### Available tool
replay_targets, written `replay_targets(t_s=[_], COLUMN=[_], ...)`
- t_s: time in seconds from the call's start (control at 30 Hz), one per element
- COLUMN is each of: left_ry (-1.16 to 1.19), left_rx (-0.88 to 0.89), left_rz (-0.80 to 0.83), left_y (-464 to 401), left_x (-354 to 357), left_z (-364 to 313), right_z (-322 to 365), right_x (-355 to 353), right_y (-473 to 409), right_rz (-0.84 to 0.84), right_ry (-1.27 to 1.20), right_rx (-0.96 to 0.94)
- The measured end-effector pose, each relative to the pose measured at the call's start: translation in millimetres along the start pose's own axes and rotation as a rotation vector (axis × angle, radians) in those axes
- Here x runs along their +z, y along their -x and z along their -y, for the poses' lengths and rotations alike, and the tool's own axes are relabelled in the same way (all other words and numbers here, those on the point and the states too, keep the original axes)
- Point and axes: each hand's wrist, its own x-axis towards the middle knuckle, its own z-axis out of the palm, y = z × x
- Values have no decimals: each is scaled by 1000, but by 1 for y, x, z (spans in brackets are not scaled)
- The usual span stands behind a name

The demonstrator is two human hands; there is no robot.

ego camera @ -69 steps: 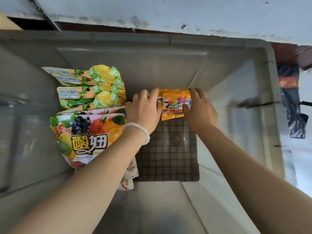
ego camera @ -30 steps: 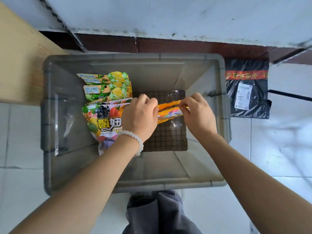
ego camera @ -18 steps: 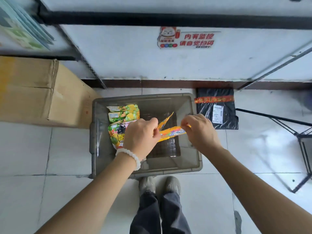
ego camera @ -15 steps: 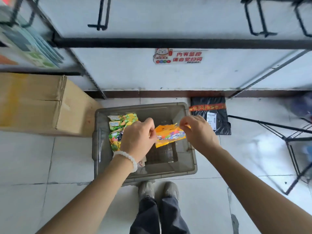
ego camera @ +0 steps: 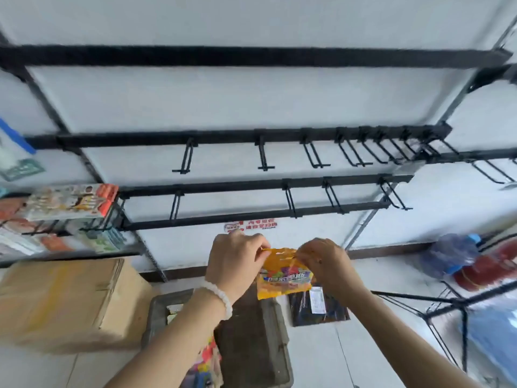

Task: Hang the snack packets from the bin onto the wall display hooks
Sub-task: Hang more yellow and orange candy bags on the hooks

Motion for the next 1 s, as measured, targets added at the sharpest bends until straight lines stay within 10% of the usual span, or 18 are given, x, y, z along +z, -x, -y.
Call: replay_targets(t_s=[0.53,1.0], left_ry=[-86,-131], left_rx=[174,301], left_rz=[-401,-696], left_y=[-123,-250], left_x=[-108,-210], left_z=[-270,-310], right_z=[-13,57], right_x=[-331,-454], right_y=[24,-33], right_rz=[-297,-632], right_ry=[109,161], right_rx=[-424,-534])
